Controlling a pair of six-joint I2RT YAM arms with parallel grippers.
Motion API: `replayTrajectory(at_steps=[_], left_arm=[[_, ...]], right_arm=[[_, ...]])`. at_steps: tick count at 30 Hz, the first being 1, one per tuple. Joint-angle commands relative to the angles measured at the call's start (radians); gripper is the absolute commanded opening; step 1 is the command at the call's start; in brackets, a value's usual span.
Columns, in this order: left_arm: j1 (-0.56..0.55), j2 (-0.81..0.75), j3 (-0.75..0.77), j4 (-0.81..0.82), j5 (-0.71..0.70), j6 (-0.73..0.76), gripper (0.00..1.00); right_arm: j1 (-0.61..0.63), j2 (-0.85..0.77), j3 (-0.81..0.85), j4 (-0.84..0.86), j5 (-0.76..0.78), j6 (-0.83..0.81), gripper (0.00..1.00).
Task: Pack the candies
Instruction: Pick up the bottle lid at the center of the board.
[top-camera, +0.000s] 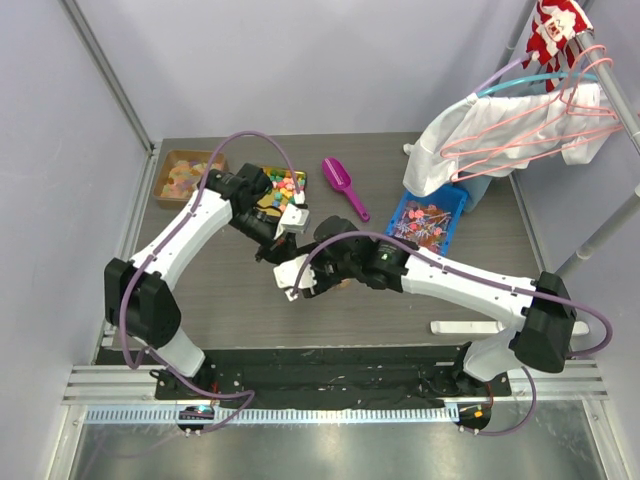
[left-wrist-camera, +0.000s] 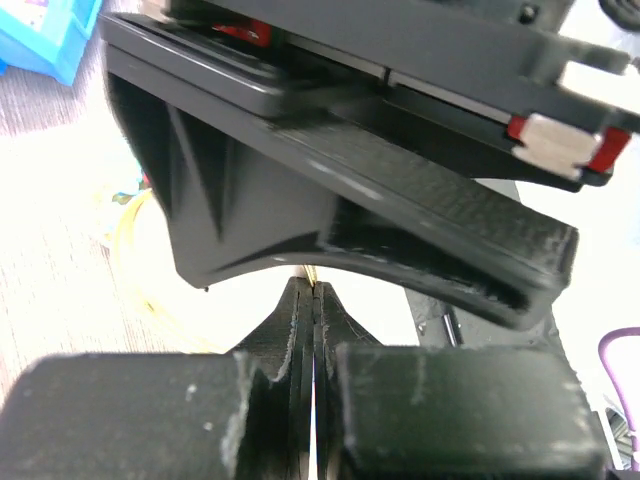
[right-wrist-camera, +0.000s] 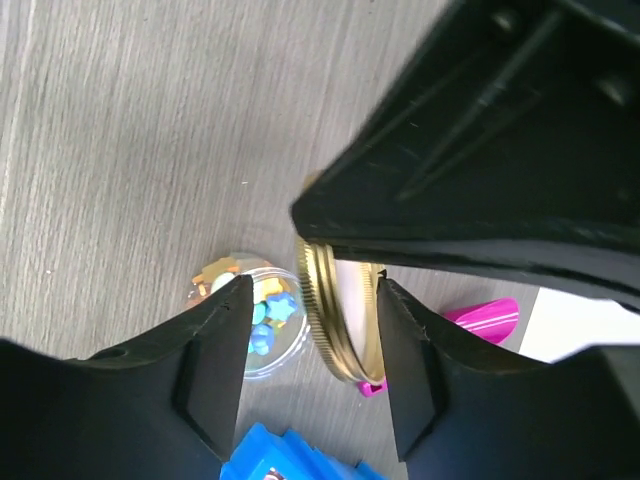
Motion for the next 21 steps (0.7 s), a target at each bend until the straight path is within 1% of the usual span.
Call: replayTrajectory(at_steps=[1, 3, 5, 6, 7, 10, 12, 13, 14, 15, 16, 17, 18, 19, 20, 21], left_arm=[[0.008, 0.01, 0.028, -0.319, 0.056, 0.058, 0.0], [0.008, 0.008, 0.022, -0.317, 0.057, 0.062, 0.0], [0.008, 0.005, 0.021, -0.317, 0.056, 0.064, 0.0], [0.008, 0.004, 0.019, -0.317, 0.054, 0.066, 0.0], [0.008, 0.001, 0.019, -0.319, 0.054, 0.066, 0.0], [0.009, -0.004, 0.013, -0.317, 0.056, 0.067, 0.0], [0.009, -0.007, 0.011, -0.317, 0.056, 0.066, 0.0], [0.009, -0.009, 0.011, -0.317, 0.057, 0.067, 0.0], [0.009, -0.009, 0.013, -0.319, 0.056, 0.064, 0.01], [0.011, -0.007, 0.016, -0.317, 0.056, 0.061, 0.02], [0.011, -0.009, 0.021, -0.317, 0.056, 0.059, 0.06], [0.012, -0.009, 0.024, -0.317, 0.059, 0.055, 0.16], [0.015, -0.01, 0.027, -0.319, 0.059, 0.055, 0.2], [0.022, -0.012, 0.031, -0.317, 0.059, 0.055, 0.36], [0.028, -0.015, 0.034, -0.314, 0.062, 0.053, 0.44], [0.035, -0.021, 0.036, -0.311, 0.067, 0.052, 0.48]], right_arm=[[0.018, 0.0, -0.009, 0.057, 0.041, -0.002, 0.53], [0.028, 0.002, -0.016, 0.068, 0.064, -0.006, 0.51], [0.029, 0.005, -0.025, 0.089, 0.085, -0.006, 0.46], [0.032, 0.005, -0.029, 0.104, 0.105, -0.002, 0.44], [0.034, 0.006, -0.035, 0.126, 0.142, -0.003, 0.38], [0.04, 0.008, -0.045, 0.154, 0.191, -0.009, 0.3], [0.04, 0.009, -0.043, 0.155, 0.202, -0.014, 0.29], [0.041, 0.008, -0.043, 0.157, 0.203, -0.012, 0.25], [0.041, 0.008, -0.042, 0.154, 0.203, -0.012, 0.24], [0.043, 0.008, -0.04, 0.152, 0.206, -0.012, 0.23], [0.043, 0.006, -0.037, 0.146, 0.206, -0.009, 0.22], [0.043, 0.006, -0.036, 0.141, 0.206, -0.009, 0.22], [0.043, 0.003, -0.036, 0.138, 0.206, -0.009, 0.22], [0.044, 0.002, -0.036, 0.135, 0.209, -0.009, 0.21], [0.044, 0.0, -0.036, 0.131, 0.211, -0.005, 0.21], [0.044, -0.004, -0.037, 0.126, 0.211, -0.005, 0.2]])
